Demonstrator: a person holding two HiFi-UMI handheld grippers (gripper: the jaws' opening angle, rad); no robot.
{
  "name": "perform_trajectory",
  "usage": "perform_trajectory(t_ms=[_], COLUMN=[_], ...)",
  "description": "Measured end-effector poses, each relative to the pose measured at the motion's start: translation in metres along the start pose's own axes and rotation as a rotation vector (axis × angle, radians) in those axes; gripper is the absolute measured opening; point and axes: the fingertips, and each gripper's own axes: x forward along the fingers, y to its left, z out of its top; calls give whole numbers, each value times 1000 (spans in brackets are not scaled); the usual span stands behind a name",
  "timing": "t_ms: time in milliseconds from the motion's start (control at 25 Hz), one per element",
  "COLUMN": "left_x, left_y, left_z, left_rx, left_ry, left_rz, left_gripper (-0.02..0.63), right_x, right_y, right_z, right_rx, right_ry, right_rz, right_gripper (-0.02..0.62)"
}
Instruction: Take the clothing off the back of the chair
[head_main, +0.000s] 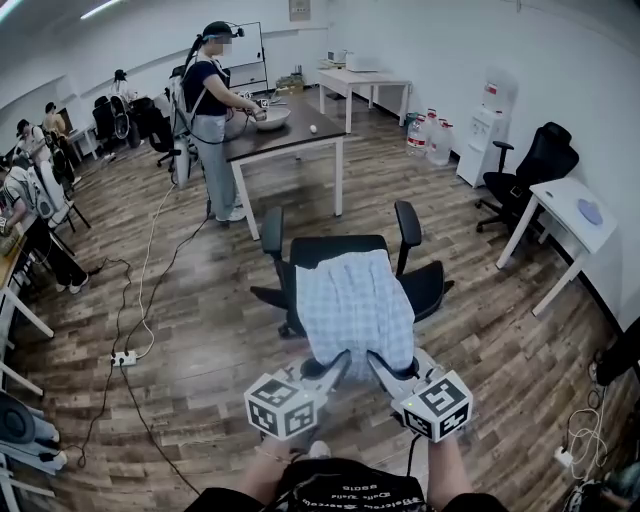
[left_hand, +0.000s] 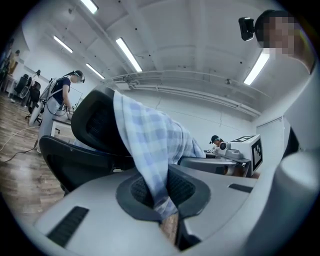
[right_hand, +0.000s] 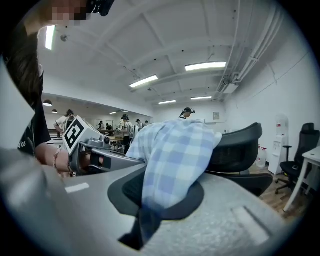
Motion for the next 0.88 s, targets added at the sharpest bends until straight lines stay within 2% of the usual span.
perform_trajectory(t_ms=[200, 440, 720, 880], left_x=[-13, -29, -48, -64], left_y=[-21, -69, -118, -145], left_z=[-3, -15, -39, -41], left_rx=[19, 47, 38, 59], left_ry=[-12, -32, -43, -67], left_rz=[6, 27, 25, 53], left_gripper=[25, 25, 26, 25], right_x=[-18, -61, -110, -134], right_y=[25, 47, 75, 92], right_z=[0, -3, -19, -15], right_rx=[-23, -31, -23, -33], right_ry=[-20, -43, -61, -90], right_rz=[42, 51, 73, 82], right_gripper=[34, 34, 34, 34])
